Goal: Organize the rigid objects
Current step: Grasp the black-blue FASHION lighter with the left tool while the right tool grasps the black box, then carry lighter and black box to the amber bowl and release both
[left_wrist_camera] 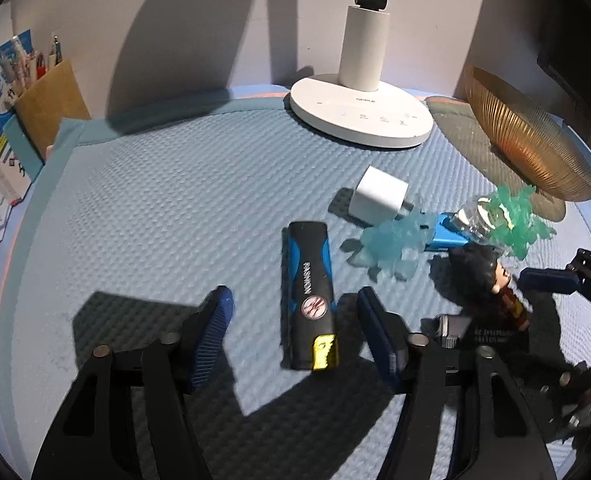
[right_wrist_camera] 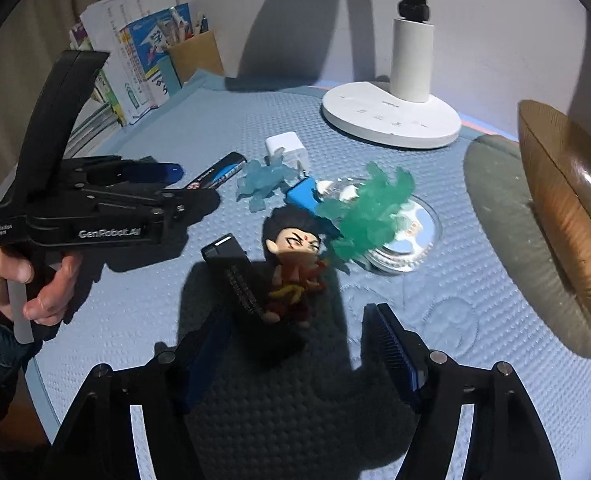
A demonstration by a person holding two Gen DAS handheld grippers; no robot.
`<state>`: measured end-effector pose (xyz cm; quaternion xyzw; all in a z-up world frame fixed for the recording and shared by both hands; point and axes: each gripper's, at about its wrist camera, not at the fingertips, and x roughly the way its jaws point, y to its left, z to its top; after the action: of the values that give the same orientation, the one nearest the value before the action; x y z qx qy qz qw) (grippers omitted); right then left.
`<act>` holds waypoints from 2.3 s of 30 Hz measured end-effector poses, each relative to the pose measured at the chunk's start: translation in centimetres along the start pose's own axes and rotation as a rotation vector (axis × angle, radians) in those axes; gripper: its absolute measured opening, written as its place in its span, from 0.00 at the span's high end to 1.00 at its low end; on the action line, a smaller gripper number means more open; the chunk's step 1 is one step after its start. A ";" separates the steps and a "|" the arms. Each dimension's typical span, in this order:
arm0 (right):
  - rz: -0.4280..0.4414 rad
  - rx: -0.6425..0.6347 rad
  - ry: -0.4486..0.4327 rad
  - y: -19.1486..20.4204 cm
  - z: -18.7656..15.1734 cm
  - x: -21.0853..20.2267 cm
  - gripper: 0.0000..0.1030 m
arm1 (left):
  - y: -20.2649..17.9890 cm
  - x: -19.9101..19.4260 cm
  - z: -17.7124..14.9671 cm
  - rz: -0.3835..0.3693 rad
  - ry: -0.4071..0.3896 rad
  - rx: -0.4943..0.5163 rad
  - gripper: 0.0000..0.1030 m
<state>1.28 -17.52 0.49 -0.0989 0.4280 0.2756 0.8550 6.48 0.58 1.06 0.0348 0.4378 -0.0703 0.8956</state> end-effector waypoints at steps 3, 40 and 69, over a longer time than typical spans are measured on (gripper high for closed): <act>-0.002 -0.041 -0.001 1.6 0.1 0.3 0.39 | -0.1 0.0 0.2 -0.010 -0.016 -0.007 0.66; 0.013 0.110 0.032 -0.6 -6.8 -5.8 0.51 | -3.3 -4.1 -6.3 -0.168 -0.050 0.017 0.81; -0.350 0.477 -0.327 -11.3 -4.7 -19.0 0.77 | -12.3 -10.8 4.3 -0.293 -0.279 0.134 0.81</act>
<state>-4.79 -36.15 11.83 0.0776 0.3140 0.0287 0.9458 1.33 -11.08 12.19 0.0199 0.3043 -0.2329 0.9235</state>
